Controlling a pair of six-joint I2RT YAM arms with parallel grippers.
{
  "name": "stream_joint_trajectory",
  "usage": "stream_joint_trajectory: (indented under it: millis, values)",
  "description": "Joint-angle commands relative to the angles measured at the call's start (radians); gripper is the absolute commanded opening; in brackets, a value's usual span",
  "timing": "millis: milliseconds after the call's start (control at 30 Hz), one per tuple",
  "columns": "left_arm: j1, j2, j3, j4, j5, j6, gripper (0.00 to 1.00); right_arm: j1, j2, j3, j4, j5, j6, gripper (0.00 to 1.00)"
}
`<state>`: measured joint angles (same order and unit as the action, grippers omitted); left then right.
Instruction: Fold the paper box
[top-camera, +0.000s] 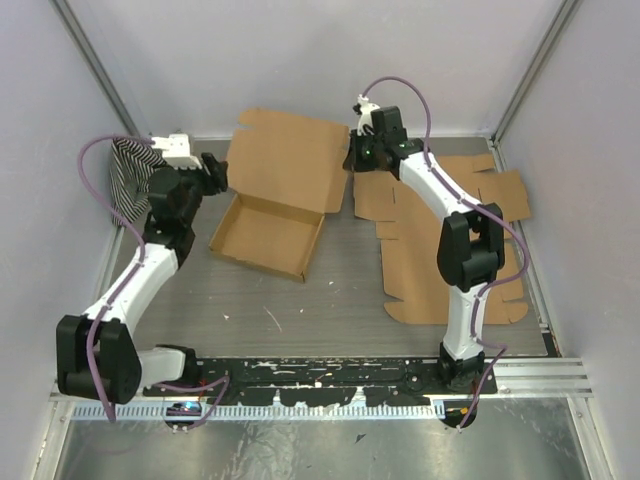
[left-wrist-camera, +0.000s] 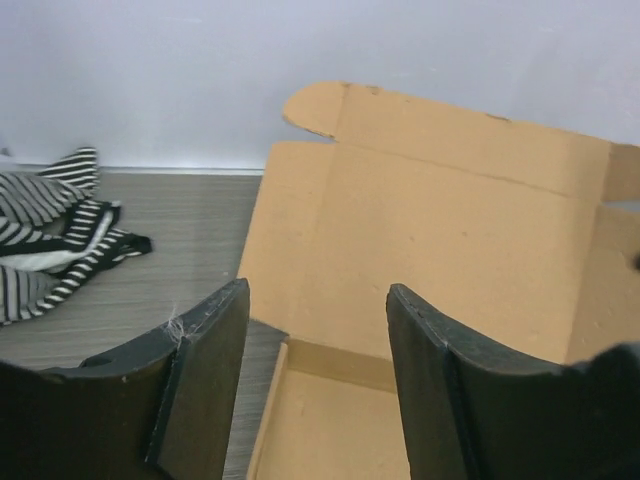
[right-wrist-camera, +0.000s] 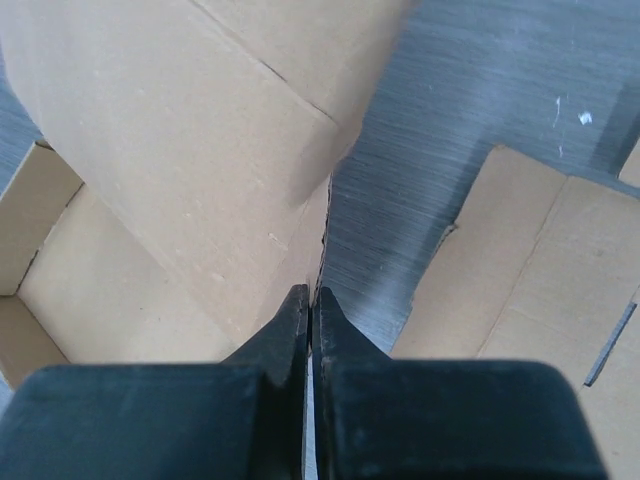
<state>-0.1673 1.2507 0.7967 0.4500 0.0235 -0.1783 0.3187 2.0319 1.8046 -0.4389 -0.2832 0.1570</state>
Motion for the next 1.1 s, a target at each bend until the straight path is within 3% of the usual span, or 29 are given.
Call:
stream_joint_trajectory:
  millis: [0, 233, 467, 767, 1067]
  values:
    - [-0.001, -0.026, 0.175, -0.350, -0.180, 0.037, 0.65, 0.059, -0.119, -0.043, 0.161, 0.078, -0.090, 0.01]
    - [0.001, 0.134, 0.477, -0.705, -0.159, 0.114, 0.75, 0.142, -0.162, -0.060, 0.170, 0.177, -0.235, 0.01]
    - [0.003, 0.254, 0.632, -0.933, -0.140, 0.120, 0.75, 0.144, -0.171, -0.062, 0.139, 0.191, -0.250, 0.01]
    - [0.010, 0.223, 0.575, -0.912, -0.137, 0.121, 0.76, 0.136, -0.242, -0.152, 0.127, 0.150, -0.300, 0.01]
    - [0.052, 0.300, 0.588, -0.848, -0.069, 0.134, 0.76, 0.134, -0.275, -0.182, 0.095, 0.087, -0.325, 0.01]
